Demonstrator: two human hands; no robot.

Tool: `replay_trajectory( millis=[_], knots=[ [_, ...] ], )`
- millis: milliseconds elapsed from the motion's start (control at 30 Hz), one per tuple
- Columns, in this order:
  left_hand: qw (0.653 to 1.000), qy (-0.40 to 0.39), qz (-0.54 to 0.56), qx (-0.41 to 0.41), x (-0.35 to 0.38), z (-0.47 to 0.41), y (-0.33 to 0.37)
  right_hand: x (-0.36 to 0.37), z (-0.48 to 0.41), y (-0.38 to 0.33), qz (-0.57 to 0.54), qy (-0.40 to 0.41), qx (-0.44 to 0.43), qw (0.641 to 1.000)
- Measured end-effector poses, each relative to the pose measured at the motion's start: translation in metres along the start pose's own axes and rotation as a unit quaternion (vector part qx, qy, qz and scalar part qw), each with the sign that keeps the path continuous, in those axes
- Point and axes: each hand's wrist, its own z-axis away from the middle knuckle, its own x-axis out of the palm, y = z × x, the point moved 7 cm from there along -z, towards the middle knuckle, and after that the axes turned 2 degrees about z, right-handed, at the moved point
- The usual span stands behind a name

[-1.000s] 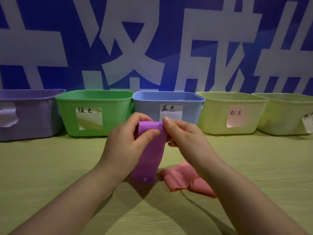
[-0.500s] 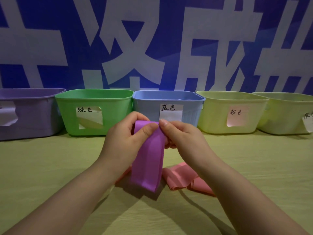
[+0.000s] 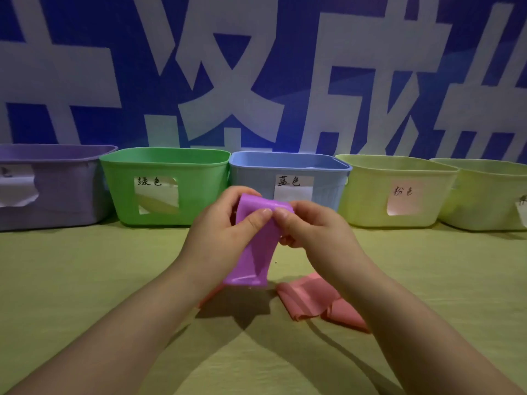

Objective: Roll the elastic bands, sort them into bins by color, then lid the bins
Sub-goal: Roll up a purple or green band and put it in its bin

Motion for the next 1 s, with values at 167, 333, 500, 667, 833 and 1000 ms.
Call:
replay_trajectory(
  millis=[167,333,500,667,833,1000],
  knots=[
    [0.999,-0.014,0.042,0.024,-0.001,-0.002,0.003,0.003,0.000,0.005,-0.070,-0.021,0.067,0.995],
    [0.999,-0.015,0.028,0.023,0.001,0.002,0.004,0.007,0.003,0.007,-0.075,-0.050,0.102,0.991],
    [1.000,0.001,-0.005,0.030,-0.001,0.003,0.005,0.007,0.005,0.008,-0.058,-0.045,0.096,0.993],
    [0.997,0.074,-0.018,0.027,-0.014,0.002,0.003,0.010,0.007,-0.004,-0.077,-0.041,0.019,0.996],
    [0.996,0.072,-0.045,0.028,-0.012,0.003,0.006,0.013,0.007,-0.006,-0.020,-0.043,-0.002,0.999],
    [0.999,0.019,-0.004,0.037,-0.002,0.005,0.010,0.007,0.006,-0.004,0.022,-0.032,0.017,0.999]
  ],
)
